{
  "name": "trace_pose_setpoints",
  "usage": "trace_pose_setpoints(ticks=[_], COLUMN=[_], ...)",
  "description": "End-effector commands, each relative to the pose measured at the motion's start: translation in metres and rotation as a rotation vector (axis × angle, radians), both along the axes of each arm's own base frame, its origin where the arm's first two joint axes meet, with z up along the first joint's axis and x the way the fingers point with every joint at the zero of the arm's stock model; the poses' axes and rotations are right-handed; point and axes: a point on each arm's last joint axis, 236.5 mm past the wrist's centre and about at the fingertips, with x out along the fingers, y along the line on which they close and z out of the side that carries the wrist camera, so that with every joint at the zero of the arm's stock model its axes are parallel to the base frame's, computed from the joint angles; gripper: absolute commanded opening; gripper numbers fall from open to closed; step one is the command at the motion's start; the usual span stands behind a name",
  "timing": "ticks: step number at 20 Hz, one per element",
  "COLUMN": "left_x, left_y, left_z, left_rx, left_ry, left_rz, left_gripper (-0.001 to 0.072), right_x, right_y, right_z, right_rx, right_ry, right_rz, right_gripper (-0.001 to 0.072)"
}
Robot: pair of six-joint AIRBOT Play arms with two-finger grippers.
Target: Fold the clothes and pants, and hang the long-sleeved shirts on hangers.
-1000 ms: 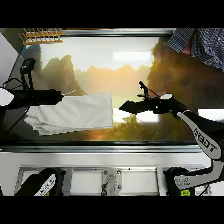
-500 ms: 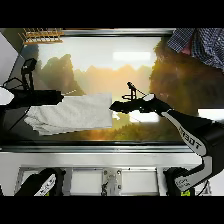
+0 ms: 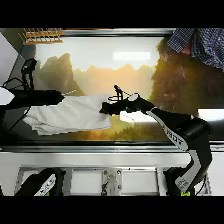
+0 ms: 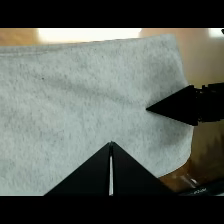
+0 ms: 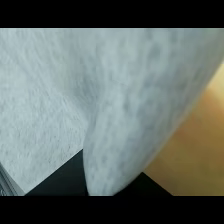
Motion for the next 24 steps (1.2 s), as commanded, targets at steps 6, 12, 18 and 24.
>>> trace_pose_setpoints(ticks=[6, 12, 18, 24], left_x=[-0.005, -0.017, -0.007, -0.022], left_y=[-0.041, -0.146, -0.283, -0.377], left_z=[-0.019, -0.093, -0.13, -0.167], left_rx=[-0.022, -0.034, -0.126, -0.126], left_ry=[0.001, 0.112, 0.163, 0.194], left_rz=[-0.06, -0.23, -0.381, -0.529], left_gripper=[0.0009, 0.0009, 0.0008, 0.0009], right_x=[0.002, -0.026, -0.052, -0.066], right_y=[-0.088, -0.278, -0.328, -0.326], right_z=[0.024, 0.058, 0.122, 0.149], right_rx=[-0.203, -0.722, -0.762, -0.753], right_ry=[-0.01, -0.005, -0.04, -0.029], right_rz=[0.071, 0.115, 0.052, 0.08], right_gripper=[0.0042, 0.0042, 0.0042, 0.0043])
